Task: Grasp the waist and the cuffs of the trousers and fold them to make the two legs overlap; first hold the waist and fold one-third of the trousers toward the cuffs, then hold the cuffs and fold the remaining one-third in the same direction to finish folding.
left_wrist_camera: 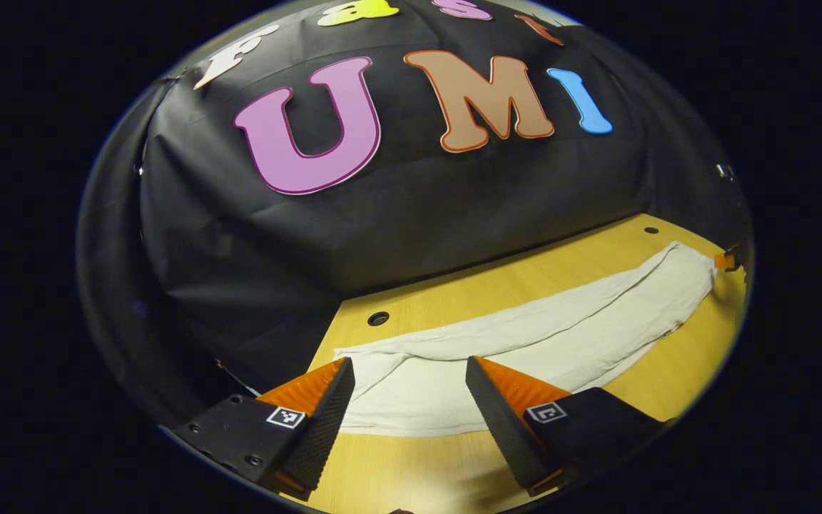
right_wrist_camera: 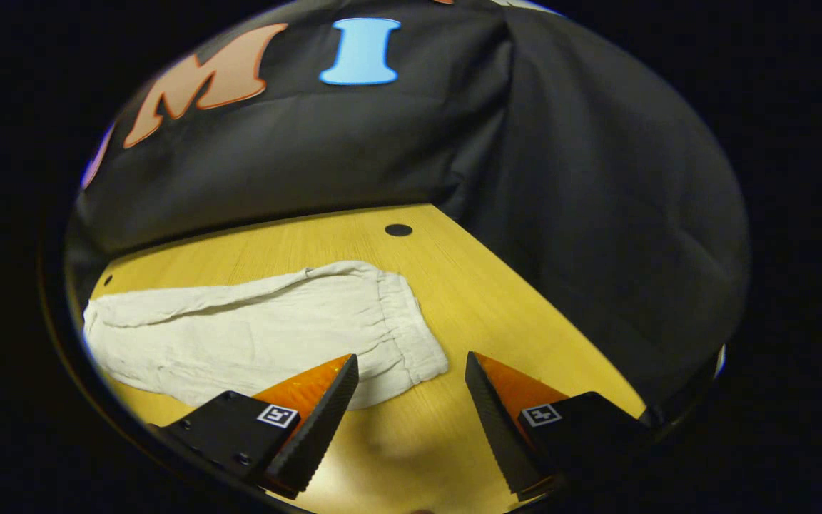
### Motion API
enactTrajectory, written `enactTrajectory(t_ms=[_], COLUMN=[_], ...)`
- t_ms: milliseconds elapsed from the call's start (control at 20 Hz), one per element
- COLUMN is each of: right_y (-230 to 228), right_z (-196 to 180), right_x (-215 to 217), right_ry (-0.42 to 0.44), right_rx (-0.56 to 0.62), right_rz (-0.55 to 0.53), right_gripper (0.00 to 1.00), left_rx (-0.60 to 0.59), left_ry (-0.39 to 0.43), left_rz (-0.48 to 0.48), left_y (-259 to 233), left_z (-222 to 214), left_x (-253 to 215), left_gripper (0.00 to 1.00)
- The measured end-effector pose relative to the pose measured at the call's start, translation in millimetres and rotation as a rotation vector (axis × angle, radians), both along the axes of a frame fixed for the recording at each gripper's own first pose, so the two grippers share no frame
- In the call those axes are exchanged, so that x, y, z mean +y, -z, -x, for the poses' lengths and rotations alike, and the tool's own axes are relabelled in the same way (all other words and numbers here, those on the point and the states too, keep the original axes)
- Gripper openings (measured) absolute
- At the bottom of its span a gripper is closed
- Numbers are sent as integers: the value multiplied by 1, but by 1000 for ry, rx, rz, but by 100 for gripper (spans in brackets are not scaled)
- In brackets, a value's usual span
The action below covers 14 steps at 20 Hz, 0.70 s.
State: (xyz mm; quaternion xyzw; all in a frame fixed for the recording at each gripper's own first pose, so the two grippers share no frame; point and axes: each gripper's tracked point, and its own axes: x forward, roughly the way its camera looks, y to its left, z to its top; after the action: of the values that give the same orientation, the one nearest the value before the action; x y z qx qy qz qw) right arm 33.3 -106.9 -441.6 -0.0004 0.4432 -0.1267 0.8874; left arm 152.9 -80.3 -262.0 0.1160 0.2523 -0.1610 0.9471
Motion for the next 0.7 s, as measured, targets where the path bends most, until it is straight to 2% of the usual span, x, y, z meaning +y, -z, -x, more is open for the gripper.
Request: enactTrajectory(t_ms=[200, 300, 350, 450, 650, 700], right_y=[21, 30, 32, 36, 43, 44], right_z=[8, 4, 2, -4, -14, -11], right_x=[5, 10, 11, 8, 1, -6], right_ry=[147, 228, 268, 332, 413, 439], right_rx=[43, 47, 43, 46, 51, 55], right_rz=[-144, -228, -265, -317, -359, -351], right_gripper=[98, 93, 97, 97, 78, 81], left_rx=[1, 9, 13, 22, 29, 33], left_ry=[14, 6, 1, 1, 2, 1], left_rz=[-26, -22, -19, -17, -25, -27], left_y=[-3, -2, -2, 0, 6, 7], left_z=[5, 4, 3, 2, 3, 1], left_x=[-3, -4, -5, -8, -22, -25], left_gripper=[96, 96, 96, 96, 96, 96])
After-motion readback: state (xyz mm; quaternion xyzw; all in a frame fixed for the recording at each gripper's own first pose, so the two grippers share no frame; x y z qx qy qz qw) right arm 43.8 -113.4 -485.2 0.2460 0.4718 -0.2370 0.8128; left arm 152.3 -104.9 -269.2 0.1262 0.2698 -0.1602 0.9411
